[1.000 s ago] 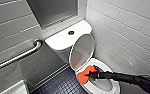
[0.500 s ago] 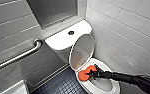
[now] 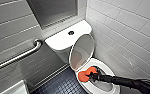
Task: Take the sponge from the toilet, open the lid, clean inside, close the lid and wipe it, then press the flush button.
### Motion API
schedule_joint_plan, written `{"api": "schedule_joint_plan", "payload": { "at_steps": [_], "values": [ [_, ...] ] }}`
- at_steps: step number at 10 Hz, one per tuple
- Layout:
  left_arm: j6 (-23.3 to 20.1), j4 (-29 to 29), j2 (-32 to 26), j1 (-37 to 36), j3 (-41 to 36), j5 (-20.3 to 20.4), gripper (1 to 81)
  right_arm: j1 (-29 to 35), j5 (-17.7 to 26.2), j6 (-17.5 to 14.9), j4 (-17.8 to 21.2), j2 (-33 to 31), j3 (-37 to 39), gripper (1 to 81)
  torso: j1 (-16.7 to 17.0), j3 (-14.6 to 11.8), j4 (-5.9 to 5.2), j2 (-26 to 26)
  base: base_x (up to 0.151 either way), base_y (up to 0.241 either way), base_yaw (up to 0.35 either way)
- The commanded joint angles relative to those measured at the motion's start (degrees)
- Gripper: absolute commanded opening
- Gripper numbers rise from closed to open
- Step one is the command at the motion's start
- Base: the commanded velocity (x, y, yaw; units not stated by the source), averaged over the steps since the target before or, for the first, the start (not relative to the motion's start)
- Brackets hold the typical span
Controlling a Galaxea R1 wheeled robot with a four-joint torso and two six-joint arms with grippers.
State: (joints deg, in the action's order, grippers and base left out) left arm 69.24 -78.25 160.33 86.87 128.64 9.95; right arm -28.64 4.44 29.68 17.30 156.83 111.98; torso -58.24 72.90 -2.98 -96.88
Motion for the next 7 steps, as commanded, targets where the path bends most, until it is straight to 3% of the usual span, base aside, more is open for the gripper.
{"api": "schedule_joint_plan", "payload": {
  "at_steps": [1, 7],
  "values": [
    [0.02, -0.94, -0.45, 2.47, -0.75, -1.60, 81.1, -1.12, 8.31, -0.24, -2.44, -2.98, -6.85, 1.0, 0.00, 0.00, 0.00, 0.00, 0.000, 0.000, 0.000],
    [0.02, -1.12, -0.18, 2.47, -0.75, -1.51, 81.1, -6.57, 4.44, -0.24, -2.80, -17.84, -21.02, 1.0, 0.00, 0.00, 0.00, 0.00, 0.000, 0.000, 0.000]
  ]
}}
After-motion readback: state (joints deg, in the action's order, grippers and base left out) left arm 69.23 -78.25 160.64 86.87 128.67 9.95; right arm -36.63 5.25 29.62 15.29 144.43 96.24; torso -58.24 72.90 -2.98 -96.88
